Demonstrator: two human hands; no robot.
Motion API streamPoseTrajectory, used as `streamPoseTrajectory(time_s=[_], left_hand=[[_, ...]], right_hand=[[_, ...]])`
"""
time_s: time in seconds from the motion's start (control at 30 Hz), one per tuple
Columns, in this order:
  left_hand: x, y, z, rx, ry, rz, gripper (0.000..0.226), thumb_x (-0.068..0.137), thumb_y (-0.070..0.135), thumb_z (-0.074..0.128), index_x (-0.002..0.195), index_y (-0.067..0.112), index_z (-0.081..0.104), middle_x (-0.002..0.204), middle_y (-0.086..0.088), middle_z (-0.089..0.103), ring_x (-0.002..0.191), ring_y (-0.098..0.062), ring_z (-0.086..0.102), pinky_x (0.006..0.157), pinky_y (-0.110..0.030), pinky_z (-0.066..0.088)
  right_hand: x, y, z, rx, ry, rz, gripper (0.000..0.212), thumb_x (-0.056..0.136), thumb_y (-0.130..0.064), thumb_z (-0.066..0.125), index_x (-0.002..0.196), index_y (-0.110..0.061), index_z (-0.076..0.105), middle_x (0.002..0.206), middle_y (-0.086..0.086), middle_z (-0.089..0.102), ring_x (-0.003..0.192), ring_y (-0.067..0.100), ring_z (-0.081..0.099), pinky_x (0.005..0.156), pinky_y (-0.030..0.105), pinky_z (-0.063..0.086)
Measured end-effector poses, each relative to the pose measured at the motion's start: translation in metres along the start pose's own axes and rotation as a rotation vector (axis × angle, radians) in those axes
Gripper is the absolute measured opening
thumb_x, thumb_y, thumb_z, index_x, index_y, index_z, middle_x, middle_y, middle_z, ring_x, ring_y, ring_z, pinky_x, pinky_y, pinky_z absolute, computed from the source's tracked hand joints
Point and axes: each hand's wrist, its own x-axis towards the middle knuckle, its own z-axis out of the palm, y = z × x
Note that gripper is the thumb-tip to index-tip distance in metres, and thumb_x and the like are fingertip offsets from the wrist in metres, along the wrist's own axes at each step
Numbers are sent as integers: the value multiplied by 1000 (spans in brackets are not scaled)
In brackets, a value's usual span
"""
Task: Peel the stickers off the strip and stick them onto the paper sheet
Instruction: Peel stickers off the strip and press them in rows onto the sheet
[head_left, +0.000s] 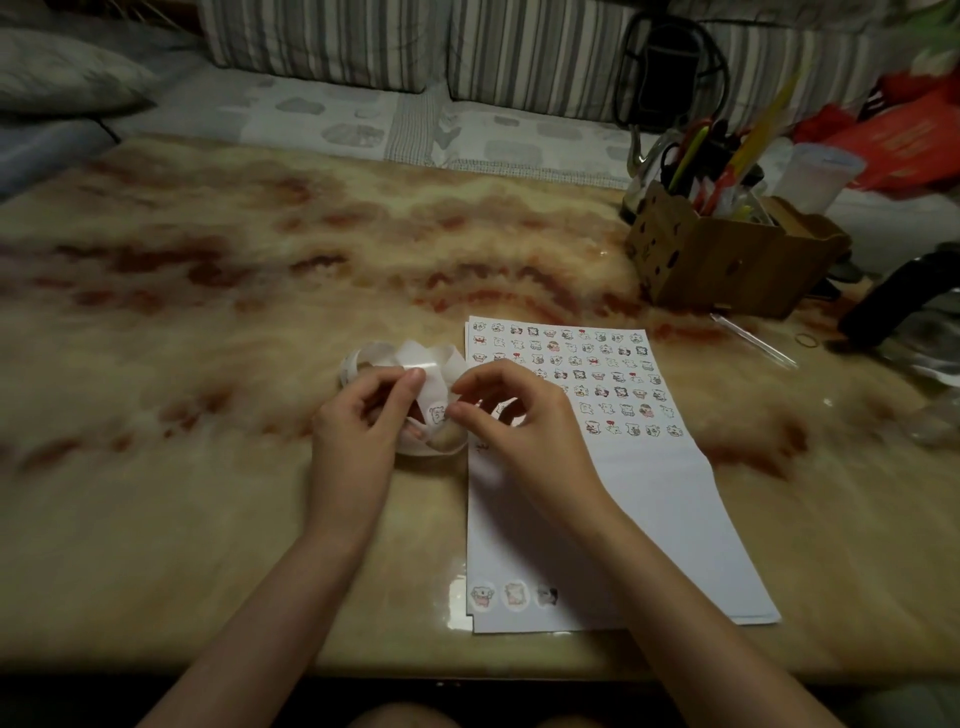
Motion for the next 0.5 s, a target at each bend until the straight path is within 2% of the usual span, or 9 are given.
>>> streamPoseTrajectory(time_s=[0.1, 0.23, 0.37, 0.5], left_hand=[[-1, 3, 1, -14, -16, 12, 12, 90, 14, 58, 89, 7, 69, 74, 0, 66, 56, 0, 58, 57, -8, 44], [-2, 3, 1, -40, -45, 24, 26, 91, 23, 54, 82, 2, 69, 67, 3, 67, 59, 0, 58, 60, -10, 43], [-2, 1, 2, 3, -83, 26, 10, 87, 13, 62, 84, 9, 71, 76, 3, 70, 69, -3, 62, 67, -13, 47], [-2, 2, 0, -11, -102, 33, 11, 87, 10, 63, 79, 12, 70, 69, 9, 69, 63, -2, 61, 64, -11, 47]], right_hand=[[0, 0, 1, 40, 5, -5, 13, 80, -6, 72, 84, -18, 69, 77, -5, 69, 70, 3, 57, 61, 17, 38], [2, 0, 2, 61, 41, -35, 10, 82, -5, 70, 86, -14, 69, 79, -4, 69, 68, 5, 55, 60, 19, 40], [4, 3, 0, 56, 62, -40, 8, 83, -5, 70, 87, -12, 71, 81, -3, 70, 67, 4, 54, 60, 15, 40], [4, 4, 0, 8, 63, -54, 9, 82, -6, 71, 87, -14, 72, 83, -6, 70, 70, 5, 57, 62, 18, 42]])
